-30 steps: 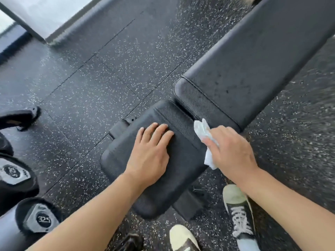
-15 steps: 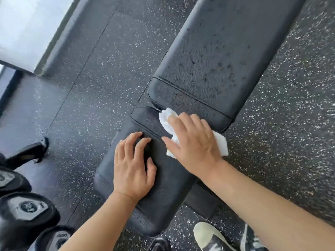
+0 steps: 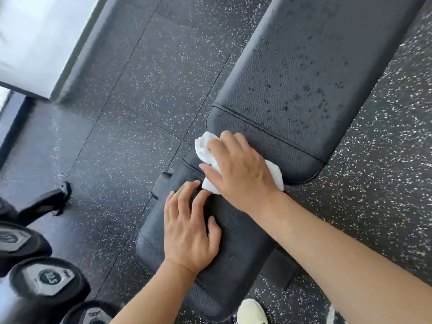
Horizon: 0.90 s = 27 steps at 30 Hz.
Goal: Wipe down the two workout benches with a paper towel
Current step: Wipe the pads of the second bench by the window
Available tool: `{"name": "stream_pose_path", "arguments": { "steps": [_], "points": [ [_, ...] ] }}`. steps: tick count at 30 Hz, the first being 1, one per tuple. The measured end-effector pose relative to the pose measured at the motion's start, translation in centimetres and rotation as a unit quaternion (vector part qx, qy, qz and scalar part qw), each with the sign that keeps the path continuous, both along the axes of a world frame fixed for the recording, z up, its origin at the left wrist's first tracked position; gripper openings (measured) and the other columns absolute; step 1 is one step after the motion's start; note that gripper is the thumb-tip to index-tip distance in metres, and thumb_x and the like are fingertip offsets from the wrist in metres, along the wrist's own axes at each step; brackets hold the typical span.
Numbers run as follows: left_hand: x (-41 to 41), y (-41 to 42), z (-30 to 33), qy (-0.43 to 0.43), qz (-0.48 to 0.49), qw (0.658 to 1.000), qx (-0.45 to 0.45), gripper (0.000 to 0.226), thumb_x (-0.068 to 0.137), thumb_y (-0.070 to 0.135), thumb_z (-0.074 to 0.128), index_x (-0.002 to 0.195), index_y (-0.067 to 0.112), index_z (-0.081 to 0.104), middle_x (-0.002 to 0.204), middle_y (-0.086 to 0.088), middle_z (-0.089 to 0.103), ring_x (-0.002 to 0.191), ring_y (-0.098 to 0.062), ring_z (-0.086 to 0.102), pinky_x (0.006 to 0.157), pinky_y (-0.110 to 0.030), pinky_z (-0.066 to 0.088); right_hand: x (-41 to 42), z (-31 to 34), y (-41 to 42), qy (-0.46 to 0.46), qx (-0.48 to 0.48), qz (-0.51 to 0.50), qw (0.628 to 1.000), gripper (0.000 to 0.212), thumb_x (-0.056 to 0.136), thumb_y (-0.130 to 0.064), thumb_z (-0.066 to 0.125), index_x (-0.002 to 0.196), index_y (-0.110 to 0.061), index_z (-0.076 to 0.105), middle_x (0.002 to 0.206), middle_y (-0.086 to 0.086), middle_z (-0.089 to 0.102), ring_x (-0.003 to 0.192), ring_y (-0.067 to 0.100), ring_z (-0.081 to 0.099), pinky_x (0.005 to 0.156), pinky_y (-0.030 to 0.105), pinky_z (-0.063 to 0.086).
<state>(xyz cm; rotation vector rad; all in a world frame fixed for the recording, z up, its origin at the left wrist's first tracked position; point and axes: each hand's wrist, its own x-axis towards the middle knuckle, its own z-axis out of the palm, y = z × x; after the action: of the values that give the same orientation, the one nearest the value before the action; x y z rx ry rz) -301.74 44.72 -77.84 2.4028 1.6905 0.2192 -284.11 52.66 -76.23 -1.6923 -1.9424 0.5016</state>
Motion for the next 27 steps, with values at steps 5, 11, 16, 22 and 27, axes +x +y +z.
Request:
{"name": "stream_pose_path", "arguments": {
  "steps": [5,11,16,22,27],
  "points": [
    [0.0,-0.1,0.1,0.0,-0.002,1.0,-0.007,0.054,0.086,0.031,0.052,0.138,0.016,0.052,0.151,-0.013,0.046,0.141,-0.039,0.042,0.123,-0.057,0.028,5.4,-0.9,-7.3,-0.044,0.038,-0.033,0.998,0.025,0.1,-0.034,0.062,0.092,-0.011,0.068,0.086,0.005,0.056,0.072,0.027,0.055,0.059,0.041,0.049],
    [0.0,0.0,0.1,-0.007,0.001,1.0,-0.019,0.055,0.086,0.031,0.051,0.14,0.017,0.05,0.152,-0.013,0.045,0.14,-0.041,0.045,0.123,-0.059,0.027,3.5,-0.6,-6.4,-0.065,0.04,-0.086,0.993,0.021,0.095,-0.031,0.064,0.086,-0.012,0.067,0.082,0.008,0.062,0.066,0.03,0.064,0.047,0.039,0.048],
    [0.0,0.0,0.1,-0.006,-0.004,1.0,-0.015,0.054,0.086,0.029,0.051,0.136,0.01,0.049,0.151,-0.015,0.044,0.137,-0.043,0.045,0.119,-0.061,0.031,-1.7,-0.5,0.1,-0.099,-0.047,-0.036,0.993,0.036,0.103,-0.04,0.047,0.131,-0.022,0.062,0.124,0.002,0.065,0.098,0.027,0.066,0.073,0.043,0.05],
    [0.0,-0.1,0.1,-0.012,-0.006,1.0,-0.003,0.054,0.087,0.029,0.05,0.138,0.013,0.052,0.15,-0.012,0.044,0.137,-0.04,0.043,0.118,-0.06,0.032,2.4,-0.7,-7.5,-0.042,0.031,-0.084,0.995,0.02,0.093,-0.034,0.061,0.1,-0.016,0.068,0.095,0.002,0.065,0.074,0.027,0.061,0.057,0.039,0.049],
    [-0.1,0.0,-0.2,-0.009,0.004,1.0,0.007,0.054,0.087,0.028,0.05,0.139,0.014,0.051,0.15,-0.012,0.044,0.136,-0.042,0.042,0.12,-0.057,0.03,4.9,-2.9,-16.7,0.105,-0.088,-0.259,0.956,0.026,0.096,-0.049,0.051,0.099,-0.024,0.044,0.077,-0.011,0.049,0.061,0.013,0.041,0.052,0.027,0.024]
  ]
}}
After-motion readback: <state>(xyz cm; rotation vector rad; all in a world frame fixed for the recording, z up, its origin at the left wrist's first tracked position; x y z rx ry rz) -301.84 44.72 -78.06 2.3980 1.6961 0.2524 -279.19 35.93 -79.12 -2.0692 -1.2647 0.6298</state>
